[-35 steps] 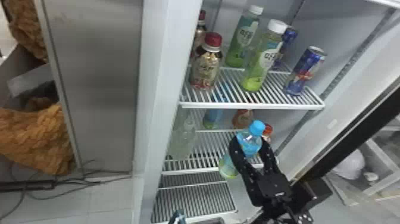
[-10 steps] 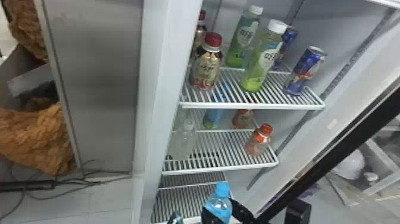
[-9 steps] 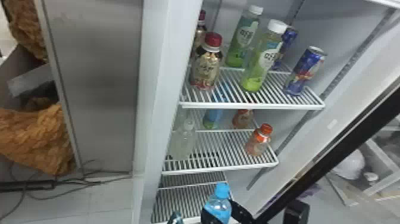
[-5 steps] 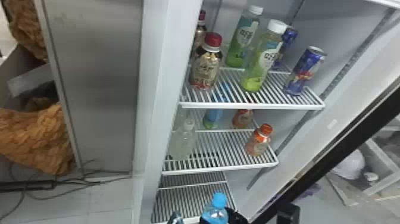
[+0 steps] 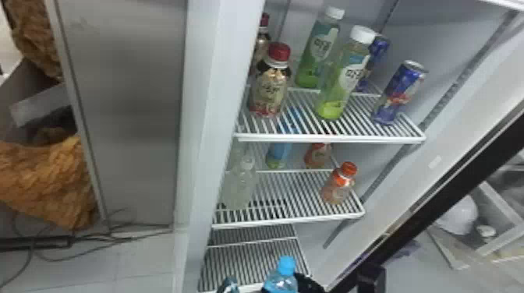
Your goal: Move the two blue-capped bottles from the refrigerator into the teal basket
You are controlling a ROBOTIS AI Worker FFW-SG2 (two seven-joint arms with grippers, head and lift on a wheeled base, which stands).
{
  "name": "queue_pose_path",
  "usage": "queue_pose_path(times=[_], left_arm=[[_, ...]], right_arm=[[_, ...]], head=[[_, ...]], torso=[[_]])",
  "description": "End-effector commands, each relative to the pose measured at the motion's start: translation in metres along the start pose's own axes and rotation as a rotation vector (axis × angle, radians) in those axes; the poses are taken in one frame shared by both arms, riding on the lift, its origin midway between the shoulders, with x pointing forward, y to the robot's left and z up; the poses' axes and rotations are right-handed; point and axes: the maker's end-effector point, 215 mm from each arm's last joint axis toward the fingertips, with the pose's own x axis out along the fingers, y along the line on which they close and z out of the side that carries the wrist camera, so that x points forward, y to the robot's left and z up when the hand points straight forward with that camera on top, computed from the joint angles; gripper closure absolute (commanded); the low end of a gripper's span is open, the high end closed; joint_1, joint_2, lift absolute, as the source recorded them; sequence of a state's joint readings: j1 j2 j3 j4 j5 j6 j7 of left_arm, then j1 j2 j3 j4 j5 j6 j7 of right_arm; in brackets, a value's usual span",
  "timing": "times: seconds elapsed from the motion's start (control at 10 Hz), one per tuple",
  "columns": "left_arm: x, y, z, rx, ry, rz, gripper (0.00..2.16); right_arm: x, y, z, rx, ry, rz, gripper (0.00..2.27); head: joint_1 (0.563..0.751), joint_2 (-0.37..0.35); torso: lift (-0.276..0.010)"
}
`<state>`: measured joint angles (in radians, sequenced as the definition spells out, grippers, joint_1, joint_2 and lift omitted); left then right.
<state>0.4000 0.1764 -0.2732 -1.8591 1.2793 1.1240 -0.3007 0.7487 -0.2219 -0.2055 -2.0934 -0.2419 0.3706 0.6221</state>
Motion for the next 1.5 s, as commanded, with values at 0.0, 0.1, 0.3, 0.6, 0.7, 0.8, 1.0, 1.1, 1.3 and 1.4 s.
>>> queue_pose_path(times=[0.0,0.1,0.3,0.6,0.7,0.8,1.0,1.1,1.3,1.4], left_arm=[[0.0,0.0,0.0,0.0,0.0,0.0,1.14],[0.0,0.0,0.0,0.0,0.0,0.0,1.14],[0.0,0.0,0.0,0.0,-0.001,-0.001,1.14],[0.0,-0.001,0.001,0.002,0.0,-0.002,1.14],[0.0,-0.001,0.002,0.002,-0.002,-0.002,1.14],[0.001,-0.001,0.001,0.002,-0.001,-0.003,1.14],[0.0,-0.001,0.002,0.002,-0.002,-0.002,1.14],[0.0,-0.002,0.003,0.004,-0.003,-0.003,1.14],[0.0,-0.002,0.003,0.004,-0.003,-0.003,1.14],[0.0,-0.002,0.003,0.004,-0.003,-0.004,1.14]], right_arm=[[0.001,-0.001,0.002,-0.007,-0.003,0.002,0.5],[0.0,0.0,0.006,-0.016,-0.015,0.007,0.48],[0.0,-0.003,0.017,-0.044,-0.044,-0.002,0.47],[-0.002,-0.033,0.058,-0.096,-0.171,-0.089,0.47],[0.0,-0.042,0.068,-0.108,-0.207,-0.115,0.47],[0.001,-0.049,0.076,-0.117,-0.237,-0.134,0.47],[0.004,-0.06,0.085,-0.124,-0.281,-0.17,0.47],[0.005,-0.065,0.09,-0.129,-0.301,-0.183,0.47],[0.007,-0.076,0.102,-0.146,-0.344,-0.217,0.45],[0.007,-0.081,0.108,-0.153,-0.365,-0.235,0.42]], head=[[0.695,-0.35],[0.695,-0.35],[0.695,-0.35],[0.695,-0.35],[0.695,-0.35],[0.695,-0.35],[0.695,-0.35],[0.695,-0.35],[0.695,-0.35],[0.695,-0.35]], torso=[[-0.142],[-0.142],[-0.142],[-0.142],[-0.142],[-0.142],[-0.142],[-0.142],[-0.142],[-0.142]])
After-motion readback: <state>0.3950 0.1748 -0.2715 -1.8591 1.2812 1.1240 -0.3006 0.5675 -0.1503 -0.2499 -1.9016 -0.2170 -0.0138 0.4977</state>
